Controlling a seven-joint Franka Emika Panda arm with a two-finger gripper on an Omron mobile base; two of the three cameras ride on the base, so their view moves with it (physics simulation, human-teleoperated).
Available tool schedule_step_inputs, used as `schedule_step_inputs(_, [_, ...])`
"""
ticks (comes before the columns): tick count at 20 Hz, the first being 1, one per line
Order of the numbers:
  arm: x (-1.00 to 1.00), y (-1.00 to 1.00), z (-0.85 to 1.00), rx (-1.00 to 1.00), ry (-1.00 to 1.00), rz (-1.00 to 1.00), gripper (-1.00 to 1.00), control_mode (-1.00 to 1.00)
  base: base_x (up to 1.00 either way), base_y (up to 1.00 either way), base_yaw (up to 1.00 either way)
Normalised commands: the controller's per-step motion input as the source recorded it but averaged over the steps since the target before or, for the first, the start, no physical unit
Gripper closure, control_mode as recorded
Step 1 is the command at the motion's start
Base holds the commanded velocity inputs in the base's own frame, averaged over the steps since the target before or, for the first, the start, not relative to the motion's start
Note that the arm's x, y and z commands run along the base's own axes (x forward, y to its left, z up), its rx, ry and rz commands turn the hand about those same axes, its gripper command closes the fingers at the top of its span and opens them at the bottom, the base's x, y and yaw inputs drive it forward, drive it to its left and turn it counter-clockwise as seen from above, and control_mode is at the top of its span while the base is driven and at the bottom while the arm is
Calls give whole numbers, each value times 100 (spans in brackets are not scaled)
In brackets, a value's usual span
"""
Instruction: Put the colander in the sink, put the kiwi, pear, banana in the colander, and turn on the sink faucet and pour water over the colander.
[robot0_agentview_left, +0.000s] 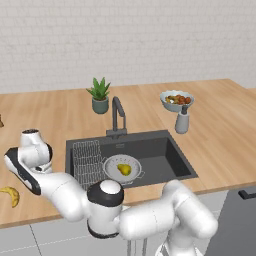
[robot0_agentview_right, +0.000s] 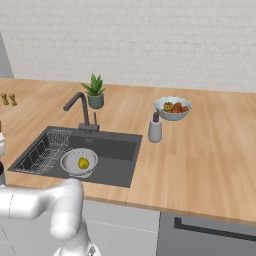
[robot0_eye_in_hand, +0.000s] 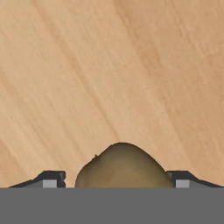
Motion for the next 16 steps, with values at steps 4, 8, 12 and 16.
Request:
schedule_step_inputs(4, [-12,-18,6,-20,0,0,100,-100,0,0,0])
schedule_step_inputs(8, [-14,-41,23,-11,0,0,100,-100,0,0,0])
schedule_step_inputs(12, [-18,-72,17,-1,0,0,100,-100,0,0,0])
schedule_step_inputs(16, [-38,-96,0,0,-5,5,100,-100,0,0,0])
